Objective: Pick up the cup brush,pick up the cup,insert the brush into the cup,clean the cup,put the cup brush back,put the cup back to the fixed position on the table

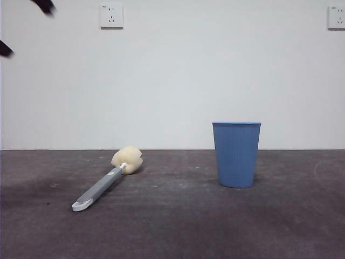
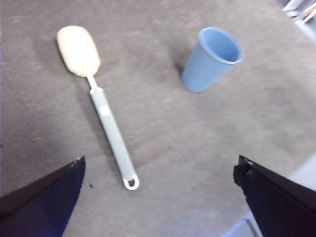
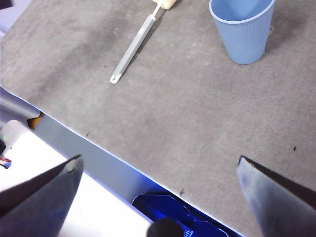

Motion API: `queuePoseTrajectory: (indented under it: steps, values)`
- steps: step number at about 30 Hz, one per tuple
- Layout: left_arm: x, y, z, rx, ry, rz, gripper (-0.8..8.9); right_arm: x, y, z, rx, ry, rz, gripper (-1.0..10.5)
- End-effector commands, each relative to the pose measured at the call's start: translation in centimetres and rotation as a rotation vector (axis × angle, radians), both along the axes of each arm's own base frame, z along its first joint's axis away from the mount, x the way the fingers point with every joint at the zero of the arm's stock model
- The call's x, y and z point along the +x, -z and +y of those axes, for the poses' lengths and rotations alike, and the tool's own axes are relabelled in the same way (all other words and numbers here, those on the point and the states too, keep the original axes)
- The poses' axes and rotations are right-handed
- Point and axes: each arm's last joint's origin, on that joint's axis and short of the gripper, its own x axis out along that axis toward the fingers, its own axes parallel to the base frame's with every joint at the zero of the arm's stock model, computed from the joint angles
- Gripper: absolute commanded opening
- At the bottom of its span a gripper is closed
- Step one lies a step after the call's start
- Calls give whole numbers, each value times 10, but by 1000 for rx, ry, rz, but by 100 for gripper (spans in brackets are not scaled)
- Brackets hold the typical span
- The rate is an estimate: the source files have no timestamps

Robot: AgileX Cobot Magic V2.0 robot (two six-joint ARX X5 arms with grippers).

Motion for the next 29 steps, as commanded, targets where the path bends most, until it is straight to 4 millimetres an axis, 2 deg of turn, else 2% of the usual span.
queuePoseTrajectory:
  steps: [1, 9, 16, 22, 29]
  values:
    - [15, 10, -17, 50, -31, 43, 557, 0, -1, 0, 2, 0, -2, 598]
    - [56, 44, -69, 234, -109, 114, 556, 0, -1, 0, 2, 0, -2, 597]
    - [86, 79, -98, 364, -119, 191, 556, 0, -1, 0, 2, 1, -3, 596]
    - [99, 112, -109, 393, -143, 284, 556, 0, -1, 0, 1, 0, -3, 596]
    - [104, 134, -112, 443, -170, 342, 556, 0, -1, 0, 1, 0, -3, 596]
